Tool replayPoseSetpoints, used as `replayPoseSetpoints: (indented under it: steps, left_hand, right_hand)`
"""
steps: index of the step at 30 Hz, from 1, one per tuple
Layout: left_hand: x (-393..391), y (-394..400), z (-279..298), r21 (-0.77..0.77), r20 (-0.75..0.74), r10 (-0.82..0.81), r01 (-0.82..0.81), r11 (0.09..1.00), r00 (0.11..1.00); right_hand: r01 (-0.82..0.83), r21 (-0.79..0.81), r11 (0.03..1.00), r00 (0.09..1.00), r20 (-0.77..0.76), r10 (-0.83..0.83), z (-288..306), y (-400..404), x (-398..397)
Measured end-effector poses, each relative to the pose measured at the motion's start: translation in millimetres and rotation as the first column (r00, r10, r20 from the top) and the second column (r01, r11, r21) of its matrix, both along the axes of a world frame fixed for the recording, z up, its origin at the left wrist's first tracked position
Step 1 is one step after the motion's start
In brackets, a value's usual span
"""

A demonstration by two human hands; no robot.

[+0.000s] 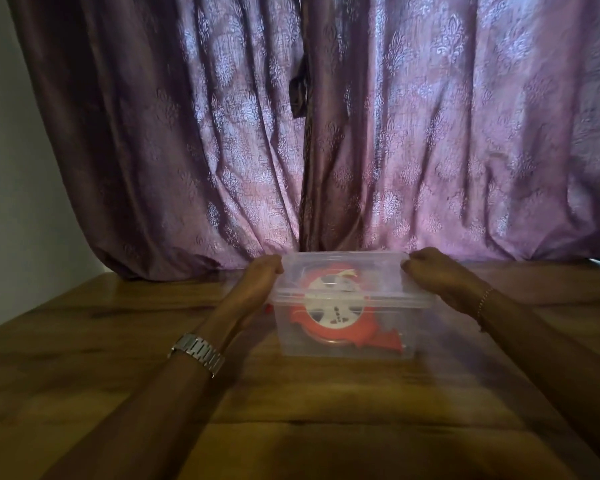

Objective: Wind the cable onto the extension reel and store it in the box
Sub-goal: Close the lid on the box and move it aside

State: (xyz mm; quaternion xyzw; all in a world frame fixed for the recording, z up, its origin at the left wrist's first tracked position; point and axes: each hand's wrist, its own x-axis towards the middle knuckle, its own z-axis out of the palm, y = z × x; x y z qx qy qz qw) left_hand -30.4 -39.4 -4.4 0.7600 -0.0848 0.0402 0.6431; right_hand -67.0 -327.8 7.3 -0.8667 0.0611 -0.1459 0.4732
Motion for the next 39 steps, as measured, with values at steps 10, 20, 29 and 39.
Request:
replayPoseSetpoints:
  steps: [10,20,29,39]
  left_hand:
    - [1.8,19.7,-10.6,0.042,0.032,-0.111,0.110,0.993,0.993]
    - [5.9,18.5,-10.9,0.091,0.045,-0.121,0.116,0.989,0.992]
    - [-3.4,16.9,-9.2,-0.097,-0.170,-0.098,0.082,0.992,0.981]
    - [-4.0,37.2,-2.5,0.184,-0.220,-0.011,0.053,0.982,0.975]
  right_hand:
    - [-0.087,-0.240,0.967,0.994,-0.088,0.068,1.5,-1.8,1.2]
    - [-0.099,-0.257,0.961,0.967,-0.253,0.032,12.2,3.1,-7.9]
    - [-0.079,0.237,0.968,0.877,-0.445,0.180,0.1,-9.3,-9.4]
    - [-0.035,0.230,0.973,0.955,-0.278,0.101,2.6,-29.6,-36.5]
